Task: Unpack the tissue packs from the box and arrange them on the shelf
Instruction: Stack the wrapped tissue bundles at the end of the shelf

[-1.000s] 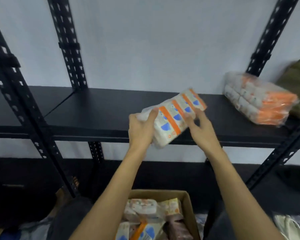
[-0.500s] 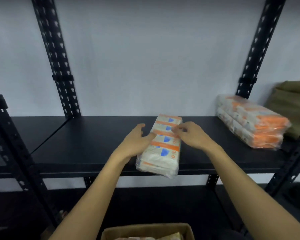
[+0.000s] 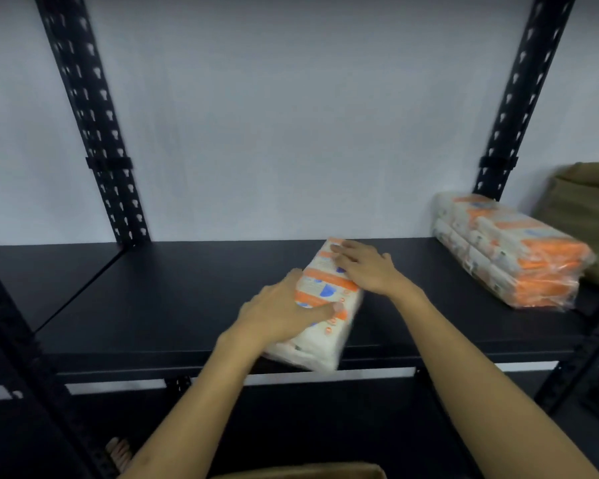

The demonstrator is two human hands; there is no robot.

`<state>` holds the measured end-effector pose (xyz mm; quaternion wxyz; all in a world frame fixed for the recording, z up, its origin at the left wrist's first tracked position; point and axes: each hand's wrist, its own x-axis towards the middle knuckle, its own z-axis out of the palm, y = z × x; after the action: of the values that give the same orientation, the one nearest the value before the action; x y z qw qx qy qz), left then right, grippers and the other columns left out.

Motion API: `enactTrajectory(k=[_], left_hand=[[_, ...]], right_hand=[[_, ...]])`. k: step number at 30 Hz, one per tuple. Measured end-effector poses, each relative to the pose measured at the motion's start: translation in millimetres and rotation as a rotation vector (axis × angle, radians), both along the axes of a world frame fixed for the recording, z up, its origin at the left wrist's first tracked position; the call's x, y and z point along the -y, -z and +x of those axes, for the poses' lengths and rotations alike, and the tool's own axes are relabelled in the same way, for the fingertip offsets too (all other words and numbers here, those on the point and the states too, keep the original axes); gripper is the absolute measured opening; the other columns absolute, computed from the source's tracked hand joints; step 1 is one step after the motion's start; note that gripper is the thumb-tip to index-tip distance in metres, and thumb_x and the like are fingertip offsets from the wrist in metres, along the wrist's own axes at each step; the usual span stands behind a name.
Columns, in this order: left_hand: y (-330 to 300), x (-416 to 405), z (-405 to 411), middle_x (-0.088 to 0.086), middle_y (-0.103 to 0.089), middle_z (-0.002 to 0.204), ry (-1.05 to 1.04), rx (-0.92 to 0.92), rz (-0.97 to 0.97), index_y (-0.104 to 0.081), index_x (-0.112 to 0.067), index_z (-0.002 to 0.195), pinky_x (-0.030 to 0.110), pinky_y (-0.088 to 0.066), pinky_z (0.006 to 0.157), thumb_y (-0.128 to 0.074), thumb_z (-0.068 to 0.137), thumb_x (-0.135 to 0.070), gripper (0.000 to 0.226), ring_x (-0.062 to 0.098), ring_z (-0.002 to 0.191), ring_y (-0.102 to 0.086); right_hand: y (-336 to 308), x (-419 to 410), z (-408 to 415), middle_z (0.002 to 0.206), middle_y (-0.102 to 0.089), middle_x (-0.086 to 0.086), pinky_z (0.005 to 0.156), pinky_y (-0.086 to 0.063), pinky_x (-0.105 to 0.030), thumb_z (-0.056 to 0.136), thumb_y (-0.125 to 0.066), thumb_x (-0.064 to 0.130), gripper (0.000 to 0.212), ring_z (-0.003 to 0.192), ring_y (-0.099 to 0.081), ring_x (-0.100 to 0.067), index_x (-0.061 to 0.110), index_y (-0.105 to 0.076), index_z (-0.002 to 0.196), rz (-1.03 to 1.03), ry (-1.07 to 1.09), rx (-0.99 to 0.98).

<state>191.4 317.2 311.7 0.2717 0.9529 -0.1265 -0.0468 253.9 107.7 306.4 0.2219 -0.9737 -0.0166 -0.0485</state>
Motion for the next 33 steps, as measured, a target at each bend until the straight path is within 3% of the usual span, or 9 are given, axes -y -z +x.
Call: enactTrajectory(k=[4,8,10,14,17,20,24,29,33], left_hand=[[-13,-46,32,-0.015,-0.067,0.122,-0.119,0.025,0.136,-0.056,-0.046,0.128,0.038,-0.051,0.092,-0.058,0.067,-0.089,0.074,0.018,0.112,-0.062],[-23,-59,52,-0.005,-0.057,0.141,-0.091,0.025,0.076,-0.050,-0.037,0.144,0.043,-0.047,0.104,-0.063,0.074,-0.081,0.084,0.022,0.127,-0.055],[-26,-55,54,0.001,-0.052,0.146,-0.108,0.108,0.188,-0.047,-0.033,0.147,0.044,-0.044,0.106,-0.061,0.081,-0.075,0.079,0.027,0.132,-0.049],[-21,-20,26,0.007,-0.044,0.151,-0.105,0.232,0.345,-0.038,-0.030,0.151,0.047,-0.036,0.109,-0.043,0.098,-0.064,0.063,0.035,0.136,-0.040],[1,16,5,0.013,-0.020,0.164,-0.058,0.126,0.318,-0.014,-0.033,0.160,0.063,-0.015,0.118,-0.021,0.097,-0.073,0.074,0.050,0.149,-0.012],[25,24,18,0.012,0.001,0.168,-0.093,0.173,0.272,-0.001,-0.030,0.162,0.066,0.006,0.119,-0.010,0.095,-0.075,0.080,0.052,0.149,0.018],[41,6,51,-0.003,0.018,0.168,0.044,0.240,0.170,0.001,-0.037,0.161,0.055,0.017,0.119,-0.013,0.093,-0.078,0.081,0.033,0.146,0.037],[40,-2,82,-0.014,0.018,0.167,0.270,0.200,0.035,-0.009,-0.048,0.159,0.051,0.016,0.123,-0.031,0.099,-0.069,0.067,0.018,0.146,0.038],[29,-6,90,-0.013,0.018,0.167,0.332,0.118,0.006,-0.016,-0.050,0.157,0.048,0.017,0.123,-0.038,0.103,-0.050,0.058,0.017,0.147,0.035]], right_hand=[[4,24,-31,0.146,-0.042,0.004,0.111,-0.026,-0.052,0.105,-0.031,0.054,0.047,0.137,-0.029,-0.020,0.039,-0.051,0.145,-0.029,0.087,0.072],[5,13,-70,0.133,-0.049,-0.002,0.104,-0.033,-0.046,0.105,-0.024,0.049,0.050,0.124,-0.042,-0.024,0.029,-0.060,0.133,-0.478,0.154,0.174],[-9,8,-78,0.127,-0.054,-0.003,0.104,-0.032,-0.044,0.104,-0.028,0.049,0.050,0.119,-0.049,-0.024,0.021,-0.066,0.119,-0.601,0.124,0.150],[-44,20,-55,0.106,-0.061,0.001,0.098,-0.041,-0.042,0.102,-0.038,0.054,0.050,0.098,-0.058,-0.017,0.017,-0.070,0.091,-0.445,-0.006,0.069],[-39,27,-30,0.124,-0.062,0.003,0.094,-0.049,-0.035,0.101,-0.050,0.048,0.031,0.106,-0.060,-0.015,0.024,-0.066,0.112,-0.191,-0.084,0.027],[-19,23,-31,0.125,-0.066,0.008,0.100,-0.048,-0.039,0.104,-0.041,0.045,0.033,0.112,-0.061,-0.015,0.033,-0.064,0.126,-0.014,-0.040,-0.050],[-4,13,-46,0.122,-0.065,0.002,0.085,-0.042,-0.038,0.107,-0.025,0.045,0.042,0.105,-0.061,-0.023,0.027,-0.059,0.124,-0.015,0.130,-0.029],[-1,-11,-78,0.116,-0.060,-0.009,0.081,-0.037,-0.038,0.105,-0.023,0.043,0.042,0.099,-0.055,-0.034,0.014,-0.052,0.116,-0.038,0.265,-0.109],[-10,-24,-96,0.115,-0.060,-0.008,0.081,-0.042,-0.037,0.105,-0.028,0.044,0.041,0.097,-0.056,-0.030,0.012,-0.052,0.113,-0.014,0.184,-0.168]])
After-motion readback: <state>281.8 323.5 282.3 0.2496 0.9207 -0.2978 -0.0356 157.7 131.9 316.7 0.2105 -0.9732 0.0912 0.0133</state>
